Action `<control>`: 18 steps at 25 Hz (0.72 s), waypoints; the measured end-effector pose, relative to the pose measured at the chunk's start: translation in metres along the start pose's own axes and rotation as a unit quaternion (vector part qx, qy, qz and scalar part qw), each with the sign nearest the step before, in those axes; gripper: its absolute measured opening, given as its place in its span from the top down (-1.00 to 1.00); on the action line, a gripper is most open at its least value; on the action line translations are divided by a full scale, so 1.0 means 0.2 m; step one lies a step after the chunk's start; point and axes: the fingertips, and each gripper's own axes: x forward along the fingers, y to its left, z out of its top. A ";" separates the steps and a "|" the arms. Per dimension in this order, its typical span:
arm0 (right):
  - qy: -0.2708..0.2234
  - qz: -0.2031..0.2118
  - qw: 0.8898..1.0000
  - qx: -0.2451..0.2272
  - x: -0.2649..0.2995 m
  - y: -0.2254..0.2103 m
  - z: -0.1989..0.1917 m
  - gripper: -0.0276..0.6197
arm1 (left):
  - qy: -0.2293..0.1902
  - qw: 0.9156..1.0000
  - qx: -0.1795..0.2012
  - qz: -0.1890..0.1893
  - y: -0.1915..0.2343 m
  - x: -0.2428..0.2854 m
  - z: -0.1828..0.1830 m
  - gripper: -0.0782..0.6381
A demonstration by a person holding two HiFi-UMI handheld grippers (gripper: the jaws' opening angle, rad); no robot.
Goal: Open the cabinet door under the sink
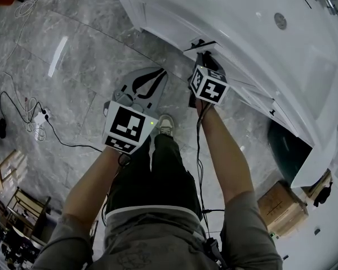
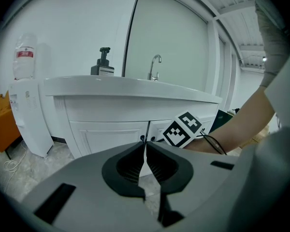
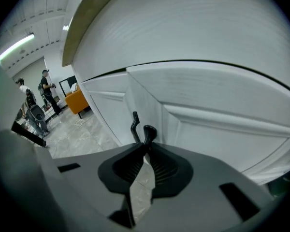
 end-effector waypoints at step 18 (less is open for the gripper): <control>-0.009 0.073 0.993 -0.088 -0.41 0.14 -0.46 0.75 | 0.036 0.998 0.004 -0.051 -0.35 -0.03 -0.17 0.70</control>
